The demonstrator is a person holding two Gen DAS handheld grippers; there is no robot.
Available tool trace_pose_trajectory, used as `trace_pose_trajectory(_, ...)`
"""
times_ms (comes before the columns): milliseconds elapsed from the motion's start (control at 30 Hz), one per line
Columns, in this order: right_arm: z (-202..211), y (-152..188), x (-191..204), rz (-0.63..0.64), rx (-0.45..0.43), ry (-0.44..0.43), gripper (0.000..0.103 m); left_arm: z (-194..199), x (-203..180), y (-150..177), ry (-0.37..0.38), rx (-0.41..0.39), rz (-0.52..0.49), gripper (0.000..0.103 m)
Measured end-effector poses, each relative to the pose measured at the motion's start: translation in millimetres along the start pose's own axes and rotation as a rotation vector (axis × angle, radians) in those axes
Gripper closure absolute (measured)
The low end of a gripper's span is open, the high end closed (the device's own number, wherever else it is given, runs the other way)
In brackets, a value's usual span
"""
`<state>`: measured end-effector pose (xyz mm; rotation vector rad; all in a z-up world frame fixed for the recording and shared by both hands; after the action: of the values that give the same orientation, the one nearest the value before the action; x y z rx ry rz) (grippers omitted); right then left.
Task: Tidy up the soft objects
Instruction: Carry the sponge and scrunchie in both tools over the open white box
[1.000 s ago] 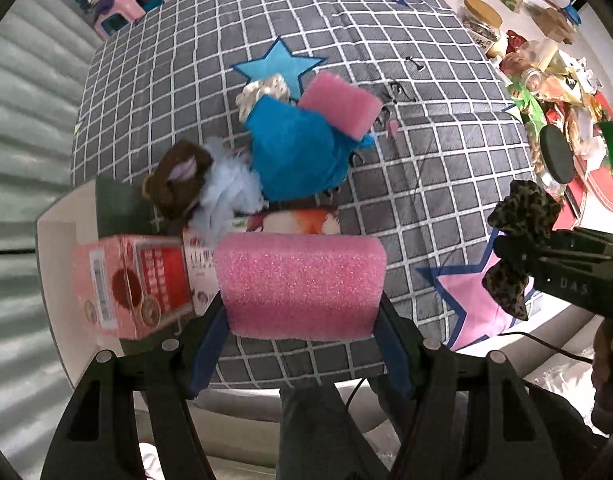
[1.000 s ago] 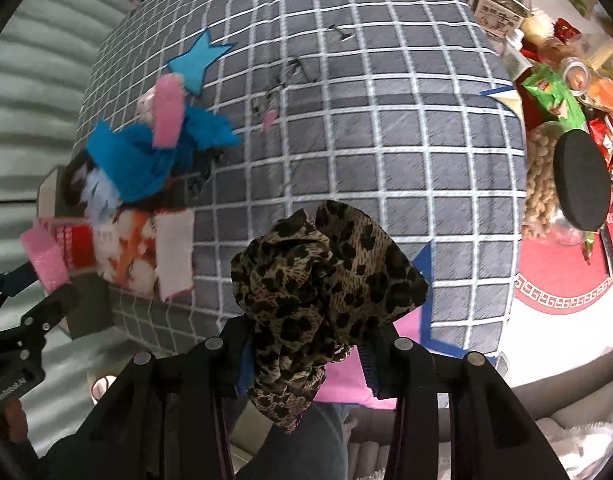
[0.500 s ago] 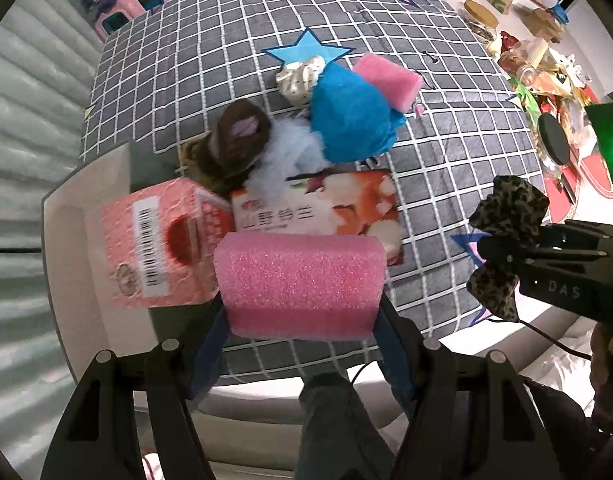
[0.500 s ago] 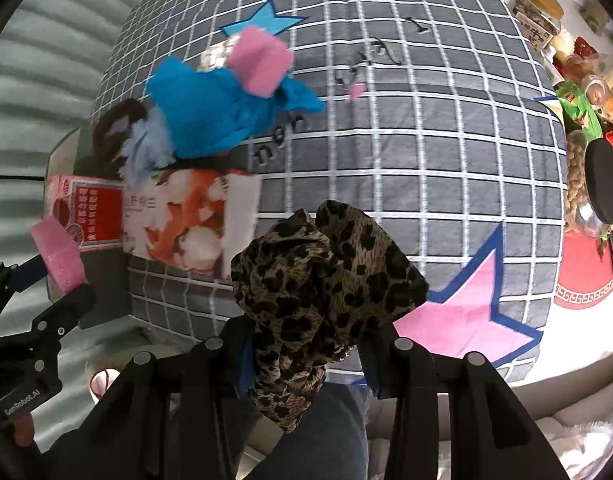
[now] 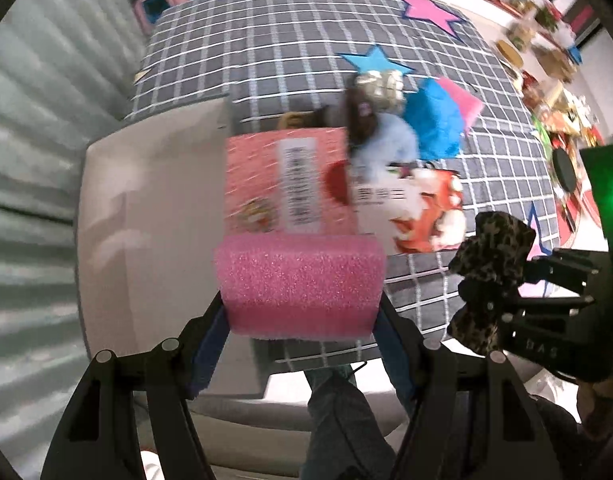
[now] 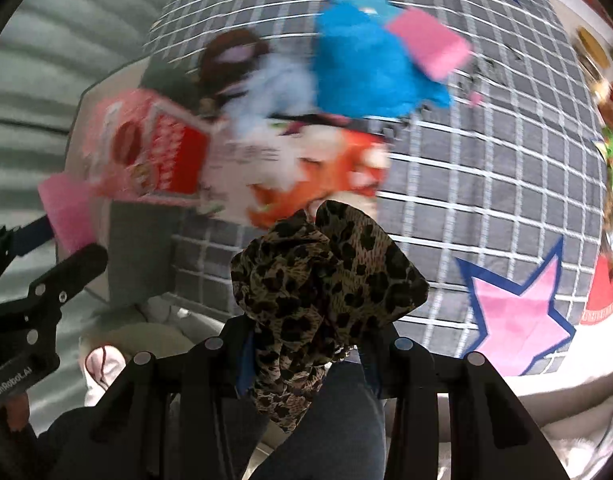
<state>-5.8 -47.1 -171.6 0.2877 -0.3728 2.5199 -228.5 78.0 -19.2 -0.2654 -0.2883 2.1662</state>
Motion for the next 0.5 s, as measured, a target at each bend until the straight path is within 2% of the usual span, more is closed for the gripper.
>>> trace_pose_trajectory(500,-16.7,-8.3,109.7,0.246,0.033,-0.043,0.059,22.1,96.1,40.4,-0.063,0.014,0.214,0.031)
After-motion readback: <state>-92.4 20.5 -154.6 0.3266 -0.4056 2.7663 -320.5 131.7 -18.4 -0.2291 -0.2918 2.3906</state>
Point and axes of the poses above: each gripper's, at about its wrist camera, not at the fingertips, and z roughly against the way its jaws point, x to its left, y to its underside, the point moved 6 cm from there along -z, roughly the way its jaws point, and after that the axes turned 11 degrees about -x, right-handed, at the moved point
